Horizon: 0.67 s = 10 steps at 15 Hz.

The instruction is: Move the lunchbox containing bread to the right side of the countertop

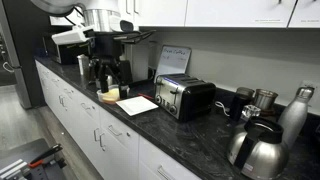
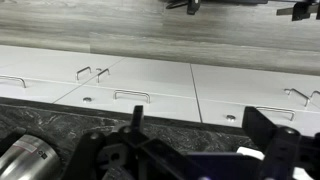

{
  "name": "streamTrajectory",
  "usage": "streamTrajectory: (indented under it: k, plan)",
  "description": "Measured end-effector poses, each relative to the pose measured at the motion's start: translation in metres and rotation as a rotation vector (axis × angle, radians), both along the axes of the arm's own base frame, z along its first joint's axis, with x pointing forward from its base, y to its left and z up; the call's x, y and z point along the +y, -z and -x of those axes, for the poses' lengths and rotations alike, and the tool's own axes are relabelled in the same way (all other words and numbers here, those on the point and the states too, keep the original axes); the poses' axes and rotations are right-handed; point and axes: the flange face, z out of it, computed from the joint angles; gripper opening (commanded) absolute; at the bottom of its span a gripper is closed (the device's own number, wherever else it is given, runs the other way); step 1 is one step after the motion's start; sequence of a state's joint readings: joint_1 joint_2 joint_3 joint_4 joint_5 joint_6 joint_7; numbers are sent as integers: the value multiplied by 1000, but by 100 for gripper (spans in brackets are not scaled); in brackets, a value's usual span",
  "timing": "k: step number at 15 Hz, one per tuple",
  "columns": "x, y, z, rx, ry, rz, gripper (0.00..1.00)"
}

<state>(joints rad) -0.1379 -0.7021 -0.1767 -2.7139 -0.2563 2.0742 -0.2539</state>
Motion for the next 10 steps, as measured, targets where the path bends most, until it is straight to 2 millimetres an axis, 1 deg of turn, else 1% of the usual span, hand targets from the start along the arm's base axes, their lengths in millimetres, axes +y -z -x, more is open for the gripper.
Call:
streamTrajectory:
  k: [7,10]
  plan:
    - [1,0,-1,0,-4,1,100]
    - [16,1,-11,-25,-43,15,100]
